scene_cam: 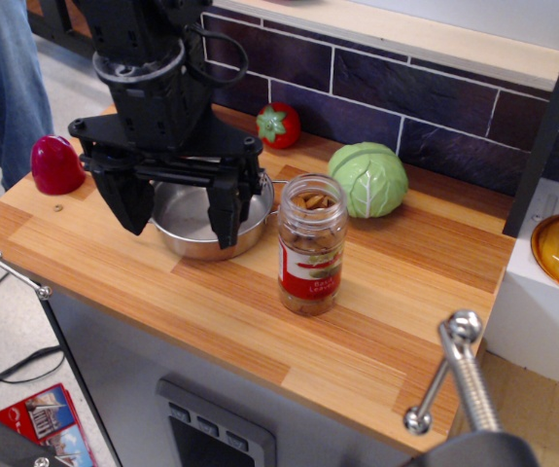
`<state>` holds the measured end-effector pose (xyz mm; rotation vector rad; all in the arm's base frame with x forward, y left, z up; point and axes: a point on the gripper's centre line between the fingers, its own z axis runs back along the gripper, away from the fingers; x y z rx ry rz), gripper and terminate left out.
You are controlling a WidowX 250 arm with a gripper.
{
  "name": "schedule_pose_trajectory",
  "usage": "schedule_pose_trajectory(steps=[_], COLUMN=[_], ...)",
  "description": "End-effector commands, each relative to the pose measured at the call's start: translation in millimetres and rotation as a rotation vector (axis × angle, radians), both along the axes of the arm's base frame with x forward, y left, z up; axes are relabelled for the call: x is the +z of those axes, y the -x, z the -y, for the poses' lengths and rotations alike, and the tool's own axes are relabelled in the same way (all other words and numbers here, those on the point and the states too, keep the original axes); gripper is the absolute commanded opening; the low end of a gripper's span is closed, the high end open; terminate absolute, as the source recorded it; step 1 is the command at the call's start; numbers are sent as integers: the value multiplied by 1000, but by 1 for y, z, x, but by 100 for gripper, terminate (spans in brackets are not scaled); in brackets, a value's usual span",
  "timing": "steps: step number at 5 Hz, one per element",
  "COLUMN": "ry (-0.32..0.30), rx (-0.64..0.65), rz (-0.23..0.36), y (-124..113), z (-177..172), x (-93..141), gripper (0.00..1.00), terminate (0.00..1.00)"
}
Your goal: Pour almonds in pot
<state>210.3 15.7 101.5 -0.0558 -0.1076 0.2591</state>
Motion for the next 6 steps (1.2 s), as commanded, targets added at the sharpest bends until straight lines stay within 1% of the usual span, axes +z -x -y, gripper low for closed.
schedule_pose_trajectory(steps=[1,2,3,4,5,6], ry=[0,-64,-152,-226,-330,-417], rx=[0,-174,-390,-613,-821,-1066], rz=[0,-57,-107,-241,-366,-524], y=[0,-11,-26,-45,-58,-65], z=[0,19,42,72,99,116], x=[0,12,29,43,38,16], gripper=[100,100,100,100,100,100], terminate=[0,0,0,0,0,0])
